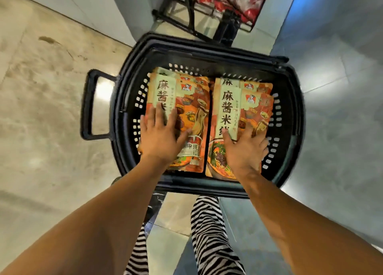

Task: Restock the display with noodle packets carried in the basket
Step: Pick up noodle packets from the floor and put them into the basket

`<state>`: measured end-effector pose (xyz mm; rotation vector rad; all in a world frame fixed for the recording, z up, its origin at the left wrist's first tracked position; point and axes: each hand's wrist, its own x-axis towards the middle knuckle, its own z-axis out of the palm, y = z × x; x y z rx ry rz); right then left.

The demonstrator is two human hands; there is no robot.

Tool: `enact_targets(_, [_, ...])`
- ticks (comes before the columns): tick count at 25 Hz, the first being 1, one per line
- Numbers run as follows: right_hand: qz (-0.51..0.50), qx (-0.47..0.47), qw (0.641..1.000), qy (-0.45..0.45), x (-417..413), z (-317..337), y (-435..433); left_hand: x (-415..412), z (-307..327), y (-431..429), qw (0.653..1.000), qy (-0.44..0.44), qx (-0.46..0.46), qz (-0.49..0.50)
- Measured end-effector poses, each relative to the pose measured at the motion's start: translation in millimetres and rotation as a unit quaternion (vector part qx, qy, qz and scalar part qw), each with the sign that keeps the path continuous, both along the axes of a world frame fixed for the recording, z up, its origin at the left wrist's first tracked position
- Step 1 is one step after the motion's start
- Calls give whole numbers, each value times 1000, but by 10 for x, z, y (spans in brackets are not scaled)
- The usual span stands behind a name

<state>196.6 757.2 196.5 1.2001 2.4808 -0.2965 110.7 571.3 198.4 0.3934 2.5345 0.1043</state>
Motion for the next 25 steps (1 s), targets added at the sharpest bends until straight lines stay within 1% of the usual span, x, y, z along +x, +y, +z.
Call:
enact_targets(3, [50, 8, 999, 19, -215, 453, -276, -91, 326, -381, 1000, 23, 17, -5])
enact_targets(7, [201, -19, 979, 7, -633, 813, -984, -231, 618, -1256, 996, 73, 31, 45])
enact_targets(10, [297, -25, 955, -4, -936, 898, -1789, -301, 711, -2164, 991, 74, 6, 107])
enact_targets(14, [375, -41, 926, -33, -1239, 974, -2970, -254, 779, -3447, 984, 53, -55, 158])
enact_targets(17, [435, -41, 898, -46, -1386, 1037, -3925, -152, 898, -4477, 969, 57, -88, 222])
enact_targets(20, [480, -55, 873, -71, -1511, 1098, -4765, -22, 998, -5365, 952, 37, -114, 283])
enact_targets(23, [508, -69, 855, -77, -1590, 1136, -5390, 95, 1060, -5970, 932, 18, -119, 343])
enact_targets(25, [537, -61, 838, -71, -1635, 1134, -5775, 175, 1074, -6323, 912, 9, -113, 394])
